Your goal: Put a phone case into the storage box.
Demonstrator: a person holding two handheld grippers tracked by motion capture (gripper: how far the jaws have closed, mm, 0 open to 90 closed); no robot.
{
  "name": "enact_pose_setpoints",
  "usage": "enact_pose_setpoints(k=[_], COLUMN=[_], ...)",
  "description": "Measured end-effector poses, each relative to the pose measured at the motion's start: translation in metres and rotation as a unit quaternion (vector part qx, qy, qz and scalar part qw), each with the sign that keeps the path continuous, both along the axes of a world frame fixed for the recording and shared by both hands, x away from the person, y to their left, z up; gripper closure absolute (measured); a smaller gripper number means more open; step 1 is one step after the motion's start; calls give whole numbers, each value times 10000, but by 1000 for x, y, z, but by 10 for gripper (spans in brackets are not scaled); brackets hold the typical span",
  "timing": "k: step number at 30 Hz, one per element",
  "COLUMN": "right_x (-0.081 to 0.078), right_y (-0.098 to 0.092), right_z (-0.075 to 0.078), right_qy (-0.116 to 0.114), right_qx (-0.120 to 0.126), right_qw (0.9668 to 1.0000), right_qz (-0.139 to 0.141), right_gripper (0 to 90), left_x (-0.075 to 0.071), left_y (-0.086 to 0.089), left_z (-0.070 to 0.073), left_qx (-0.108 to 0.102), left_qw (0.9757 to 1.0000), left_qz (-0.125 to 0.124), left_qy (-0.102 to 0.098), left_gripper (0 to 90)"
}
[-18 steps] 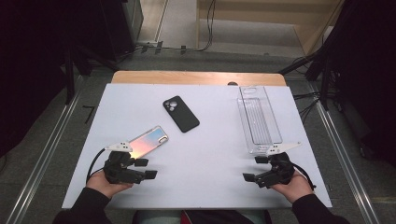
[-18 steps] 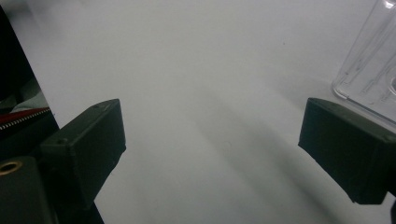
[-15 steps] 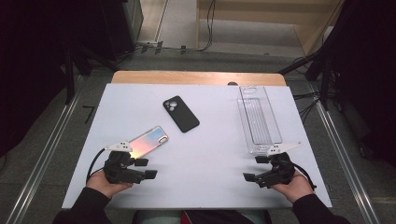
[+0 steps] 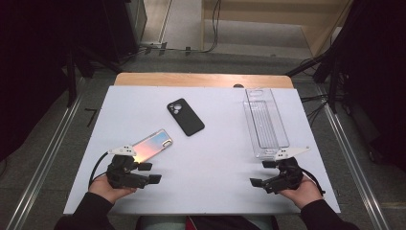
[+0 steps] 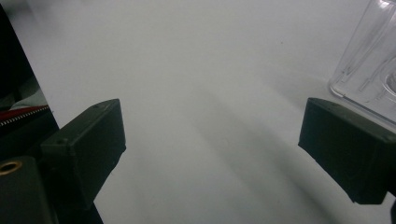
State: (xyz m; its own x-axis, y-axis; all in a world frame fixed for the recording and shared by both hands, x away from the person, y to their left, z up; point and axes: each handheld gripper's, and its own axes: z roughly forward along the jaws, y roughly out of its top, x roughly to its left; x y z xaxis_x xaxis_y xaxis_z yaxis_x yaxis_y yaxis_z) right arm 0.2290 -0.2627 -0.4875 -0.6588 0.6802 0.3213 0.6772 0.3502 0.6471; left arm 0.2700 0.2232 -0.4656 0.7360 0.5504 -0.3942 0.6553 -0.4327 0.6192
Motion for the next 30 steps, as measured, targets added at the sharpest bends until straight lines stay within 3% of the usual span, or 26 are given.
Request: enact_pose_setpoints(k=[30], right_x=[0], right_y=[0], right_z=[0], right_qy=[-85], right_qx=[-12], right_qw=[10000], right_qz=[-16], right_gripper=[56], left_x=[1], left_y=[1], left_z=[0], left_qx=[-18], left_qw=[10000], left_qz=[31], left_qy=[15], left_gripper=[280])
